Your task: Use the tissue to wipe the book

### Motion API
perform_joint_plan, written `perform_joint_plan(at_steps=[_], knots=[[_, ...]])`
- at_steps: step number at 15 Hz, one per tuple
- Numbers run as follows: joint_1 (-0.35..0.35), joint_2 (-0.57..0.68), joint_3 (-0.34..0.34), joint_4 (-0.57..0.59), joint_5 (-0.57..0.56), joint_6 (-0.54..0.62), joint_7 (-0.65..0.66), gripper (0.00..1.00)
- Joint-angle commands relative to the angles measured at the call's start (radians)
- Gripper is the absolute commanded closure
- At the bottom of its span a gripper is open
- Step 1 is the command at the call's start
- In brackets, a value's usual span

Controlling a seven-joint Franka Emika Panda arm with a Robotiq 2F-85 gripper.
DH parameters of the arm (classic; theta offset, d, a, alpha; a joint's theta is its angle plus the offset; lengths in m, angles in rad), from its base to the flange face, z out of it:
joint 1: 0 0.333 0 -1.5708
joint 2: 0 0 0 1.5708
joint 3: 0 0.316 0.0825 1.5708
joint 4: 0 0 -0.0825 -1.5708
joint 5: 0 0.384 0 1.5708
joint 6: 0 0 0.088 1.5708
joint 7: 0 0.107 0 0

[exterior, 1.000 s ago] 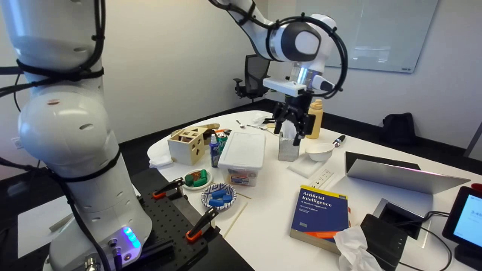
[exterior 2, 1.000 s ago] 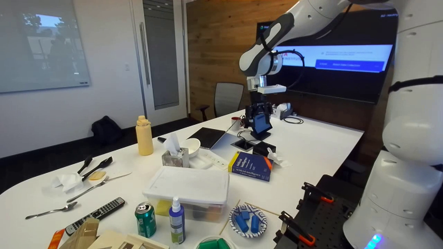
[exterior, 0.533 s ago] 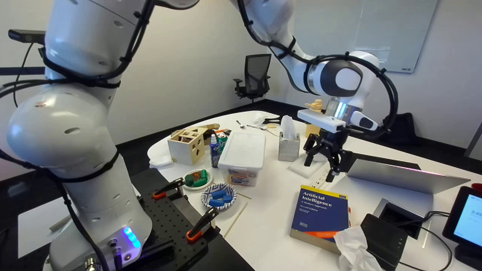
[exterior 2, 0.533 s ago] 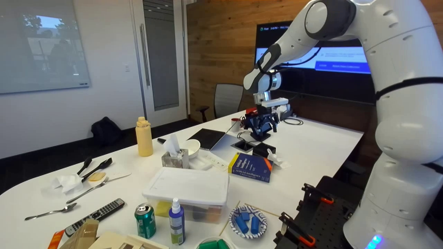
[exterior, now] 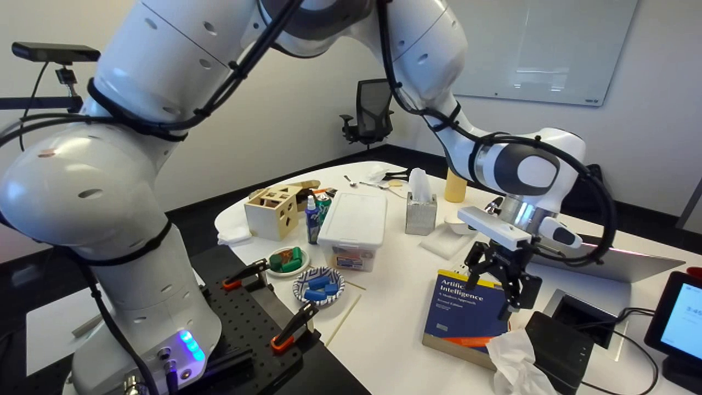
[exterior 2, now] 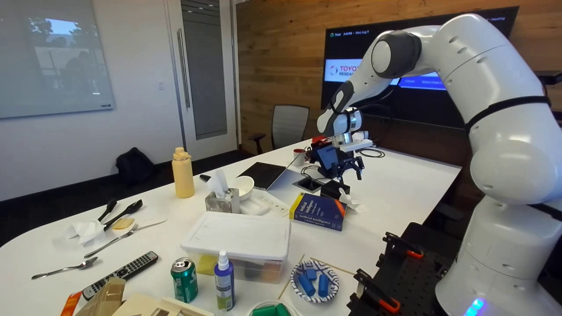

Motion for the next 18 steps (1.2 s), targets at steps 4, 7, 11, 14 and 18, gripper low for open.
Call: perform_joint_plan(at_steps=[4, 7, 11, 14, 18], knots=[[-0.066, 0.208, 0.006, 0.225, 0.039, -0.005, 0.073, 0.0], [-0.077, 0.301, 0.008, 0.331, 0.054, -0.041, 0.113, 0.0], [-0.079, 0.419, 0.001, 0.47, 0.058, -0.069, 0.189, 0.0], [-0.082, 0.494, -0.012, 0.567, 0.054, -0.077, 0.251, 0.26], [-0.082, 0.541, -0.015, 0.648, 0.047, -0.102, 0.284, 0.47]])
